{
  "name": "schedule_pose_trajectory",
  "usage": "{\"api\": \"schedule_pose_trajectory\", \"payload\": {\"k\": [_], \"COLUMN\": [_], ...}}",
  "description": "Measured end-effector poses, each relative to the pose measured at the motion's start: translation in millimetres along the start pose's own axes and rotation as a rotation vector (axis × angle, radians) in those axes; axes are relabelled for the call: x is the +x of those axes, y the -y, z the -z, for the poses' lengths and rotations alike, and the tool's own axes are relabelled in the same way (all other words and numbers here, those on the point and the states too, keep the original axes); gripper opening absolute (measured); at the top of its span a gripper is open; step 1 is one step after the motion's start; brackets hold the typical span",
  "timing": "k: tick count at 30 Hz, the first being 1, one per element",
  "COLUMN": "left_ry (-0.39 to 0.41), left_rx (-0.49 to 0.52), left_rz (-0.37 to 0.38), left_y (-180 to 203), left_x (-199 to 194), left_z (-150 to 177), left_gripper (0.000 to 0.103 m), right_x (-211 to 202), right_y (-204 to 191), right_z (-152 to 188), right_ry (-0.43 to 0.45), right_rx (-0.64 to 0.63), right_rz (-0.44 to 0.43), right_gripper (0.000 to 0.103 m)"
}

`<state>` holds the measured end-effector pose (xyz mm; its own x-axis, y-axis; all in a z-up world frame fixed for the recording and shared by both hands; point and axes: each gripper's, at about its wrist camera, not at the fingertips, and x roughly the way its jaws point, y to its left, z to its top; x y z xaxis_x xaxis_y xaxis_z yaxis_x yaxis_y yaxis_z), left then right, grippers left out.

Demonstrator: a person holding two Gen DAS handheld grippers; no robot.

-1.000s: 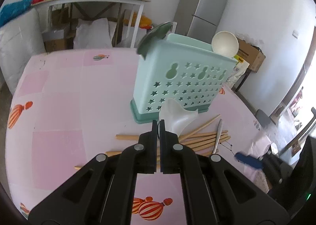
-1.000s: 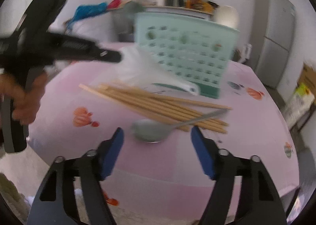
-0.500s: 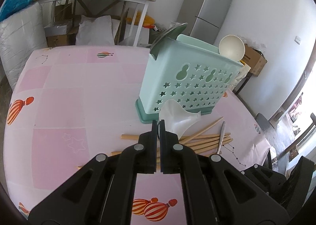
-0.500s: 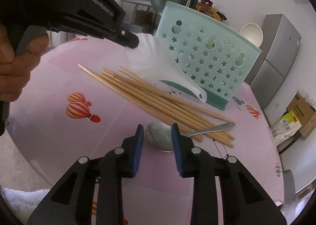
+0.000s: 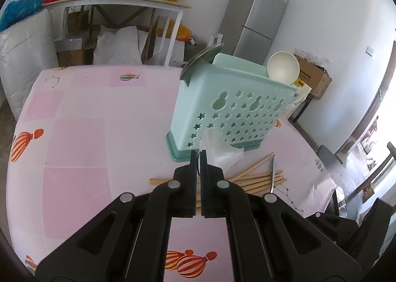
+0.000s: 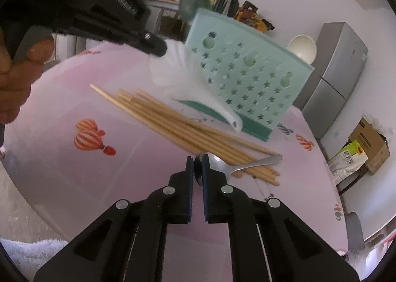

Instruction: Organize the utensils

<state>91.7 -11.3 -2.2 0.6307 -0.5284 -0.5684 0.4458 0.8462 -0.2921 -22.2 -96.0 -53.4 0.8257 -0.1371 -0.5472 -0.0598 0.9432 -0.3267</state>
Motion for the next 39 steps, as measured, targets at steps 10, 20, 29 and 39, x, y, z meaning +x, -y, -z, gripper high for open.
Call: {"api": "schedule_pose_trajectory", "payload": {"k": [10,20,29,39], "left_ry": [0.103,0.241,0.349,0.212], "left_rx": [0.098,0.173,0.302,0.638], "left_rz": [0.005,0.083,-0.092,-0.312], "left_y": [26.1,61.1,63.8,83.8], "left_x": [-23.8,-71.0,-107.6,-96.8], "left_z": [-4.5,-31.8,-83.2,-115.4], "left_gripper": [0.000,0.000,0.000,0.000], "right_x": [-18.4,-45.7,-58.9,-57.2], "right_y": [36.9,74.4,98.9,103.0], "right_z": [-2.5,-9.1,-14.3,-13.5], "right_ry": [0.040,0.109,0.159,0.167], "right_rx": [0.107,0.217,0.291,0.309], "right_rz": [0.025,0.068,0.077,0.065], "right_gripper": [0.002,0.003,0.003,0.003]}}
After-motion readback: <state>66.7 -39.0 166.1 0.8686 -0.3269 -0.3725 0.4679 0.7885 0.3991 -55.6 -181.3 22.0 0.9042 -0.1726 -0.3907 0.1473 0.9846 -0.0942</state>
